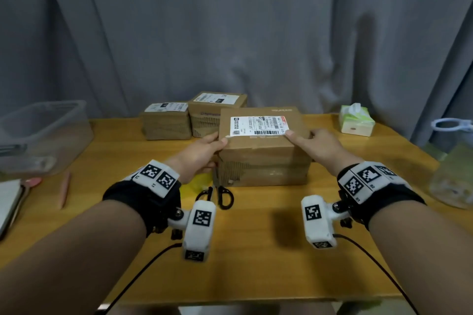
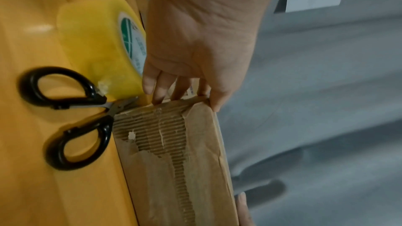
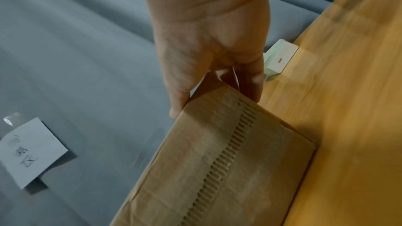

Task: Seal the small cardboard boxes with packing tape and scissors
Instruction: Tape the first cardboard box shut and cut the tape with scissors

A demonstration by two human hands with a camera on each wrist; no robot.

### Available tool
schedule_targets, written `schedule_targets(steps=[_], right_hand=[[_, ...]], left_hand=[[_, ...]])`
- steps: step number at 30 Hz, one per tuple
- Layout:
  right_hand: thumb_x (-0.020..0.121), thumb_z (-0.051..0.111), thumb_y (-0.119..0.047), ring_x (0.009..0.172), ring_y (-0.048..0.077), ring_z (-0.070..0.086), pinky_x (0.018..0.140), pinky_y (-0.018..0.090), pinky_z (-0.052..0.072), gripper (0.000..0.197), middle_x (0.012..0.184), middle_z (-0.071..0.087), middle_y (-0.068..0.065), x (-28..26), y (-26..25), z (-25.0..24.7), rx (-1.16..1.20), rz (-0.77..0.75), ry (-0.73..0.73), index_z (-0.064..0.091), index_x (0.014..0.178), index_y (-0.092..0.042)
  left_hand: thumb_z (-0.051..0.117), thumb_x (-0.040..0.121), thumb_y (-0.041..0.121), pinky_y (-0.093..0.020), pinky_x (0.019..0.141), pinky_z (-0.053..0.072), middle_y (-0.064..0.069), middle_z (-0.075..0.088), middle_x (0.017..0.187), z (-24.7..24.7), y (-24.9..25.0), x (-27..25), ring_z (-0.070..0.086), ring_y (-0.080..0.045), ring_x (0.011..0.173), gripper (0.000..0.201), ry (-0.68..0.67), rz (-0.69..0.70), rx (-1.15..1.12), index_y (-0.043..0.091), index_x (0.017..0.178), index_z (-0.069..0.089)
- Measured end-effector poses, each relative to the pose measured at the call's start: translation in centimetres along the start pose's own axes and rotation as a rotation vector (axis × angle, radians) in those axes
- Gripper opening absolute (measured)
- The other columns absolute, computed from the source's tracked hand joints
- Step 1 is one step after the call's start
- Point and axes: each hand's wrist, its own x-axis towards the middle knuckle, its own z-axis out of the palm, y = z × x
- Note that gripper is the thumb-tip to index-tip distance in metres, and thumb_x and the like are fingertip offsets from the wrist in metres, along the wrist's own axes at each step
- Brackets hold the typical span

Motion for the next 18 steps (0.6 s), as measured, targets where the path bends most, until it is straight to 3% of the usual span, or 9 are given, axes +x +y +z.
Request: schedule_targets(steps=[2,4,6,8,10,11,13,15,18], right_hand=[[0.084,0.068,-0.044,0.083,0.012,0.055,0.061,0.023,0.041,0.06,0.111,0.06,0.005,-0.8,-0.6,1.0,0.118,-0.011,-0.02,0.051,0.127,-0.005],[0.084,0.073,-0.031,0.08,0.007,0.052,0.058,0.02,0.037,0.059,0.112,0.057,0.004,-1.3,-0.9,1.4,0.195,-0.001,-0.037,0.044,0.129,-0.004],[0.081,0.075,-0.017,0.084,0.009,0.055,0.066,0.023,0.045,0.058,0.113,0.057,0.005,-1.8,-0.9,1.2,0.244,0.023,-0.049,0.039,0.125,-0.008],[0.08,0.075,-0.022,0.092,0.016,0.059,0.084,0.036,0.051,0.053,0.113,0.059,0.007,-2.4,-0.6,0.8,0.342,0.046,-0.016,0.039,0.117,-0.014],[0.077,0.066,-0.056,0.104,0.021,0.058,0.098,0.047,0.046,0.058,0.116,0.06,0.004,-3.4,-0.3,0.1,0.486,0.099,0.045,0.044,0.118,-0.021],[0.074,0.056,-0.071,0.11,0.022,0.057,0.1,0.049,0.043,0.068,0.122,0.059,0.003,-3.6,-0.1,-0.2,0.542,0.127,0.068,0.047,0.122,-0.024],[0.082,0.033,-0.079,0.115,0.023,0.055,0.104,0.049,0.038,0.069,0.127,0.06,0.001,-4.3,0.4,-0.9,0.565,0.153,0.093,0.055,0.119,-0.026],[0.088,0.022,-0.076,0.113,0.024,0.056,0.102,0.046,0.039,0.066,0.121,0.063,0.001,-5.0,1.4,-1.3,0.535,0.171,0.1,0.059,0.108,-0.025],[0.094,0.028,-0.066,0.101,0.02,0.059,0.087,0.038,0.046,0.061,0.111,0.066,0.001,-5.6,3.1,-0.9,0.544,0.186,0.102,0.058,0.122,-0.021]], left_hand=[[0.053,0.096,0.031,-0.032,0.095,0.043,0.004,0.05,0.137,-1.1,-0.7,-0.8,0.054,-0.02,0.114,0.053,-0.001,0.016,-0.076,0.036,0.145,0.034],[0.055,0.094,0.013,-0.028,0.09,0.046,-0.004,0.056,0.133,-1.3,-0.9,-1.4,0.058,-0.017,0.107,0.056,-0.009,0.067,-0.128,0.028,0.144,0.033],[0.053,0.09,-0.005,-0.028,0.088,0.049,-0.012,0.057,0.131,-0.9,-1.2,-1.9,0.058,-0.019,0.109,0.063,0.008,0.126,-0.143,0.021,0.143,0.029],[0.052,0.088,-0.011,-0.025,0.081,0.053,-0.014,0.054,0.132,0.1,-1.7,-2.2,0.057,-0.019,0.109,0.066,0.027,0.153,-0.124,0.015,0.141,0.023],[0.058,0.093,0.014,-0.022,0.072,0.053,-0.011,0.055,0.131,1.2,-1.9,-2.5,0.059,-0.014,0.099,0.06,0.043,0.15,-0.098,0.012,0.14,0.021],[0.056,0.093,0.038,-0.025,0.078,0.052,-0.008,0.054,0.132,1.8,-1.7,-2.7,0.058,-0.013,0.102,0.066,0.058,0.149,-0.09,0.012,0.141,0.02],[0.035,0.08,0.078,-0.039,0.1,0.043,-0.006,0.042,0.144,2.5,-1.2,-2.9,0.049,-0.022,0.121,0.09,0.064,0.111,-0.116,0.022,0.148,0.015],[0.017,0.071,0.089,-0.047,0.109,0.035,-0.011,0.033,0.151,2.7,-0.7,-2.8,0.041,-0.032,0.131,0.103,0.048,0.047,-0.124,0.024,0.151,0.015],[0.023,0.073,0.089,-0.043,0.106,0.038,-0.02,0.041,0.144,2.6,-0.4,-2.5,0.045,-0.036,0.127,0.107,0.015,-0.038,-0.116,0.01,0.144,0.034]])
